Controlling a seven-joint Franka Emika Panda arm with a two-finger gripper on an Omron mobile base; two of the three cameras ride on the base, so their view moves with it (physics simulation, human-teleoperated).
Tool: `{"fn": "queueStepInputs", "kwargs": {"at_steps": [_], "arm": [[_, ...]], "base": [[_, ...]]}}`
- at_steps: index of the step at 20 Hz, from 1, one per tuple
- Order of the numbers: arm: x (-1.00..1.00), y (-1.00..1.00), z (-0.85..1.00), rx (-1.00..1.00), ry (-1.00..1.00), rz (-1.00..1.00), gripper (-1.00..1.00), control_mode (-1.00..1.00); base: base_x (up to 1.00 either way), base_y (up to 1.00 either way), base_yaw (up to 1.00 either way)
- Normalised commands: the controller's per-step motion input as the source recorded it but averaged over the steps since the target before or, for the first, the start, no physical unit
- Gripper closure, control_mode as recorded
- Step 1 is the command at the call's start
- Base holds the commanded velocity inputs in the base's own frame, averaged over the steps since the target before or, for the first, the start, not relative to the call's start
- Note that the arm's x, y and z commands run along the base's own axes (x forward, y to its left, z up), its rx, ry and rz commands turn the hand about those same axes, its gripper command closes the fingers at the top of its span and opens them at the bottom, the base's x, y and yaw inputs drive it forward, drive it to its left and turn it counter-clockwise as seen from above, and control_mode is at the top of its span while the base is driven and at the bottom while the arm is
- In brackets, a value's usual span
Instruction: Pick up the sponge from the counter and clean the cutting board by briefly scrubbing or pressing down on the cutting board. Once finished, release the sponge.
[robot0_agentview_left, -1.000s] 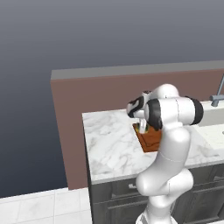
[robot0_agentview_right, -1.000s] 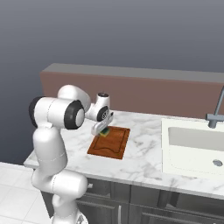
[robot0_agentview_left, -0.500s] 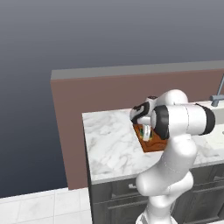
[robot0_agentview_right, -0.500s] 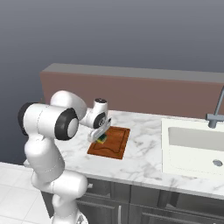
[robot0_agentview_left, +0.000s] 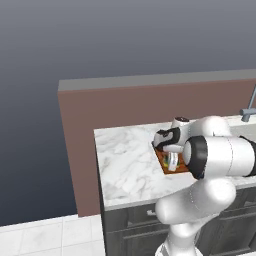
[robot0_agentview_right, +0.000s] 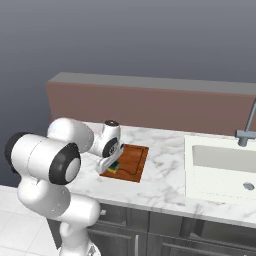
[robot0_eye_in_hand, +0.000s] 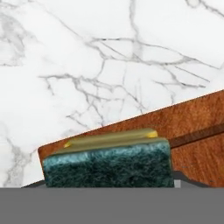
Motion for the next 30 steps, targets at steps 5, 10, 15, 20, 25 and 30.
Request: {"fn": "queueStepInputs", "kwargs": {"at_steps": [5, 10, 15, 20, 25, 30], "arm": [[-0.59, 0.04, -0.11, 0.0, 0.01, 0.02, 1.0, -1.0], [-0.06, 0.19, 0.2, 0.0, 0.0, 0.05, 1.0, -1.0], [0.38, 0.34, 0.4, 0.0, 0.08, 0.13, 1.0, -1.0], [0.56, 0.54, 0.28, 0.0, 0.17, 0.16, 1.0, -1.0], [0.44, 0.72, 0.04, 0.0, 0.26, 0.14, 1.0, -1.0], [0.18, 0.64, -0.19, 0.0, 0.18, 0.1, 1.0, -1.0]], "base": [[0.0, 0.0, 0.0], [0.0, 0.0, 0.0], [0.0, 0.0, 0.0], [0.0, 0.0, 0.0], [0.0, 0.0, 0.0], [0.0, 0.0, 0.0]]}}
